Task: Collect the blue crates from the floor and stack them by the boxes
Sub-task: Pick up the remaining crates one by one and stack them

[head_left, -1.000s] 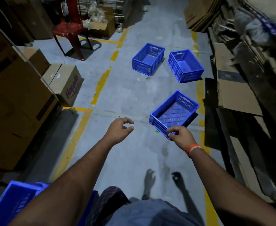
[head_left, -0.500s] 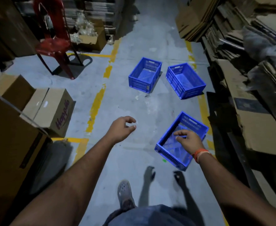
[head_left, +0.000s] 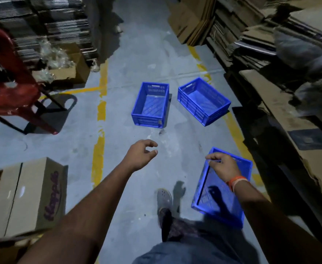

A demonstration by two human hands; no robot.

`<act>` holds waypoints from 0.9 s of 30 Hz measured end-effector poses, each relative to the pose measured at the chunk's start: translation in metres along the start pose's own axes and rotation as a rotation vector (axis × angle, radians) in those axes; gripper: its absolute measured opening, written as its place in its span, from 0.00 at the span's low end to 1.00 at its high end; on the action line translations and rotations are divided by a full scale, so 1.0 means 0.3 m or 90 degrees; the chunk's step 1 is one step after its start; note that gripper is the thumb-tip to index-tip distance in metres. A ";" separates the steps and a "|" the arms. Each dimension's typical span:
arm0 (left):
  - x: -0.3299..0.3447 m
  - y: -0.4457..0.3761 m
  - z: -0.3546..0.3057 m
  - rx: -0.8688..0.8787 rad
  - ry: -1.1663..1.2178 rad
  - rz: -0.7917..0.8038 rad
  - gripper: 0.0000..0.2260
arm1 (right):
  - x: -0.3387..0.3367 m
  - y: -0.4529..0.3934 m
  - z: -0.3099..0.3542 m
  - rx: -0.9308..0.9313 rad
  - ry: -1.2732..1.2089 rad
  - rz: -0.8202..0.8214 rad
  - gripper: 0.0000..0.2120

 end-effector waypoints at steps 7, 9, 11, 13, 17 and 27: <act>-0.227 -0.492 -0.108 -0.008 -0.009 0.011 0.11 | 0.010 -0.476 0.230 0.010 -0.021 -0.020 0.09; -0.286 -0.639 -0.155 0.003 -0.020 0.004 0.10 | -0.029 -0.603 0.285 0.007 -0.020 -0.044 0.08; -0.322 -0.798 -0.210 0.016 -0.037 0.015 0.09 | -0.075 -0.734 0.320 0.010 -0.017 -0.067 0.08; -0.332 -0.958 -0.258 0.024 -0.050 0.037 0.09 | -0.114 -0.849 0.327 0.020 -0.021 -0.092 0.08; -0.317 -1.331 -0.316 0.038 -0.036 0.082 0.08 | -0.166 -1.090 0.311 0.074 -0.028 -0.126 0.07; -0.199 -2.126 -0.575 0.098 -0.126 0.220 0.09 | -0.411 -1.567 0.388 0.156 0.104 -0.130 0.09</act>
Point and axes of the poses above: each hand's wrist, its own y-axis away from the middle knuckle, its own x-axis out of the palm, z = x × y, the point moved 7 cm from there along -y, towards the middle knuckle, and after that the axes turned 1 degree about -x, right-handed, at the moved point
